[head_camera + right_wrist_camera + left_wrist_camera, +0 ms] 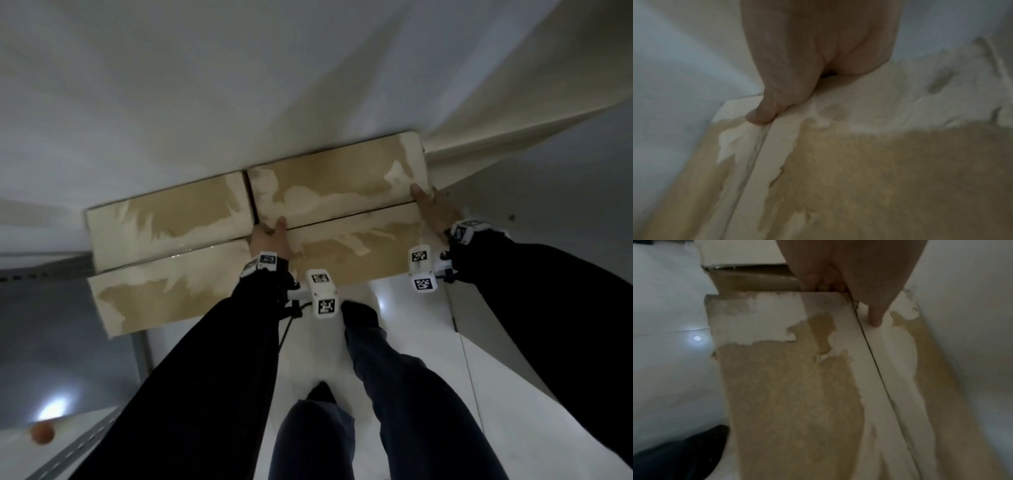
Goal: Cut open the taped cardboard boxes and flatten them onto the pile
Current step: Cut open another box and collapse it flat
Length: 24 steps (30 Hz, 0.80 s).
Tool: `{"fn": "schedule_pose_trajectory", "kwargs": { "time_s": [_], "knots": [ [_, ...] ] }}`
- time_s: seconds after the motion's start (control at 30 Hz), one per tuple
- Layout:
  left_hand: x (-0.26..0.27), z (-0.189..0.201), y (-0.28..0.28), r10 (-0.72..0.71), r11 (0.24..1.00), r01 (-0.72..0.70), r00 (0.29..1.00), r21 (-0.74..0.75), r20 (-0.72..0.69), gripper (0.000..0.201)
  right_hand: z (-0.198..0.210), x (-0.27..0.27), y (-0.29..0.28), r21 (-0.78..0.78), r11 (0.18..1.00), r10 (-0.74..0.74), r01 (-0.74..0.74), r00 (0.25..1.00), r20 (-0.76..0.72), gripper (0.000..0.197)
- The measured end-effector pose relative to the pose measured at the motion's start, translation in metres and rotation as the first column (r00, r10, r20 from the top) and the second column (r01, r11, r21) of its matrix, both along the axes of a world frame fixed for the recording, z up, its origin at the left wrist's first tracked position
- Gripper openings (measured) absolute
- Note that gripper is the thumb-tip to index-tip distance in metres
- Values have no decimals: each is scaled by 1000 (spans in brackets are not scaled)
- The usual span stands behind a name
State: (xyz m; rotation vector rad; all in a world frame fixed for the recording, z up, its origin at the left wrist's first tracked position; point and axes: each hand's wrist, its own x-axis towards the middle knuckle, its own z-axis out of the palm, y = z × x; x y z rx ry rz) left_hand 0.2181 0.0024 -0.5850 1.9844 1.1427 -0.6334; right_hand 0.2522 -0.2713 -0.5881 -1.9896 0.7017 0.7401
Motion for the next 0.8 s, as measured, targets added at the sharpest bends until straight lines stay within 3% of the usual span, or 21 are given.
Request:
{"fn": "schedule_pose_trajectory", "kwargs": {
  "time_s": [0.1,0.23,0.37,0.6,0.7,0.8],
  "knots": [
    [-7,22,-3,-72,997,71,996,30,50,43,24,-9,-7,-9,999,-31,31,1000,-1,54],
    [-32,79,-4,-124,992,112,962,60,245,35,80,-37,-12,-36,996,-80,83,993,85,63],
    [-78,167,-2,-111,994,101,885,46,452,29,164,-80,-10,-6,996,-90,91,987,136,53],
    [-158,330,34,-44,996,82,837,-44,546,47,332,-169,12,99,995,-26,-3,959,282,49],
    [-183,382,50,-92,992,125,786,-11,612,36,398,-208,13,230,973,-66,-31,914,401,48],
    [-195,436,43,-159,982,185,718,35,677,31,453,-242,-1,363,931,-140,-39,880,454,59]
  ]
}}
